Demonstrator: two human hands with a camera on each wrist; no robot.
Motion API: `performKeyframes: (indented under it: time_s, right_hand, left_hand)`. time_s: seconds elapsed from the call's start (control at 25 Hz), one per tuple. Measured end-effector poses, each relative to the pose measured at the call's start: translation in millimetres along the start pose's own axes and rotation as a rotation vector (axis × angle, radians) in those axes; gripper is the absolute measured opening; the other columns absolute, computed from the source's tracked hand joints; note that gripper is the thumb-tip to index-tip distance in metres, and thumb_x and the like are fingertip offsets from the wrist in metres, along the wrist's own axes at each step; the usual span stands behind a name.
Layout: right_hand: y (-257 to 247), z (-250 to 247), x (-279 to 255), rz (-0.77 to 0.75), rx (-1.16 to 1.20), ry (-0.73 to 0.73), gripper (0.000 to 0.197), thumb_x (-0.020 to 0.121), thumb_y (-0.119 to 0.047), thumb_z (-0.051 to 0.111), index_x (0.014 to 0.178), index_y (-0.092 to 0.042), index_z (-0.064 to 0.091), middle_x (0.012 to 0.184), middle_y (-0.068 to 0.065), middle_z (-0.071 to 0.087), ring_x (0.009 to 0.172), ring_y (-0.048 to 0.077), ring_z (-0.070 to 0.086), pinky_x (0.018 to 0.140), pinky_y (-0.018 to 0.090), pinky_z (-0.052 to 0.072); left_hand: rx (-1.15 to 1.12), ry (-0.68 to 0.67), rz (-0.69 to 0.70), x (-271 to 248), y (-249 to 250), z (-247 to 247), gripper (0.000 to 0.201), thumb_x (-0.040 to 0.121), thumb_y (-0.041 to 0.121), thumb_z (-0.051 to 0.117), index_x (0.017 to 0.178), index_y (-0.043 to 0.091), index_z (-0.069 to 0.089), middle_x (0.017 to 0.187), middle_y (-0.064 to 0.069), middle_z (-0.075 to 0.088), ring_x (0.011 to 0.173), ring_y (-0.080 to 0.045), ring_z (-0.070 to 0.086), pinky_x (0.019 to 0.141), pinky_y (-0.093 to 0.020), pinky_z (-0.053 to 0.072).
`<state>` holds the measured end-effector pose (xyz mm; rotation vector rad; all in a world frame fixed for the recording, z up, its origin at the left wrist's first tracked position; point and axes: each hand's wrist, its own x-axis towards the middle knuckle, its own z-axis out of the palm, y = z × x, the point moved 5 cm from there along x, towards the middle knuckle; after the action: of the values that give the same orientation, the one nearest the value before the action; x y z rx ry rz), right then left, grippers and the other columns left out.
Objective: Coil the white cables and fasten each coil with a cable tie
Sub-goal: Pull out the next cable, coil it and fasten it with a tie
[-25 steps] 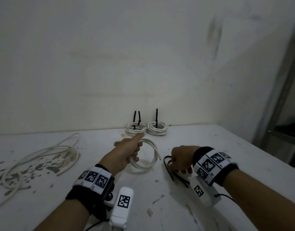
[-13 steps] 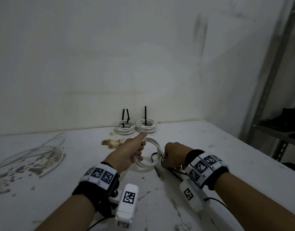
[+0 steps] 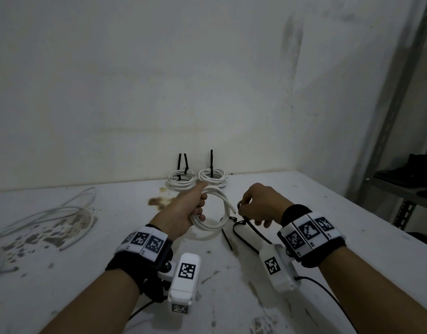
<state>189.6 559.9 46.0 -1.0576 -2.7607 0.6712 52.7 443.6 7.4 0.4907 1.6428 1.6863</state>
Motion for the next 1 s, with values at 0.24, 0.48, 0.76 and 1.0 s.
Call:
performKeyframes:
  time_s: [0.24, 0.48, 0.76, 1.0]
  right_hand:
    - [-34, -21, -29, -0.232, 0.804, 0.21, 0.009, 0.089, -0.007, 0.068, 0.082, -0.001, 0.07, 0.085, 0.019, 0.074, 0.068, 0.024, 0.071, 0.061, 0.036, 0.058]
    - [-69, 7, -23, -0.371, 0.686, 0.173, 0.007, 0.079, -0.004, 0.075, 0.076, -0.006, 0.07, 0.078, 0.014, 0.075, 0.071, 0.025, 0.071, 0.066, 0.044, 0.059]
    - [-100, 35, -13, -0.519, 0.295, 0.456, 0.007, 0.073, -0.017, 0.072, 0.075, -0.022, 0.068, 0.083, -0.005, 0.063, 0.07, 0.005, 0.054, 0.065, 0.028, 0.047]
    - [-136, 48, -9, -0.613, 0.265, 0.486, 0.006, 0.077, -0.015, 0.072, 0.081, -0.018, 0.069, 0.088, -0.002, 0.063, 0.076, 0.013, 0.058, 0.068, 0.025, 0.046]
  left_hand:
    - [0.035, 0.051, 0.036, 1, 5, -21, 0.037, 0.092, 0.047, 0.06, 0.071, 0.016, 0.05, 0.044, 0.008, 0.033, 0.042, -0.011, 0.028, 0.049, -0.027, 0.035]
    - [0.012, 0.063, 0.069, -6, 9, -41, 0.041, 0.096, 0.046, 0.052, 0.068, 0.016, 0.049, 0.045, 0.007, 0.031, 0.039, -0.01, 0.027, 0.048, -0.026, 0.034]
    - [0.011, 0.015, 0.084, -20, 14, -64, 0.034, 0.092, 0.036, 0.055, 0.066, 0.015, 0.052, 0.05, 0.004, 0.027, 0.038, -0.01, 0.019, 0.045, -0.025, 0.029]
    - [-0.068, -0.054, 0.056, -34, 23, -95, 0.038, 0.089, 0.05, 0.063, 0.074, 0.018, 0.077, 0.053, 0.006, 0.015, 0.045, -0.01, 0.013, 0.048, -0.024, 0.027]
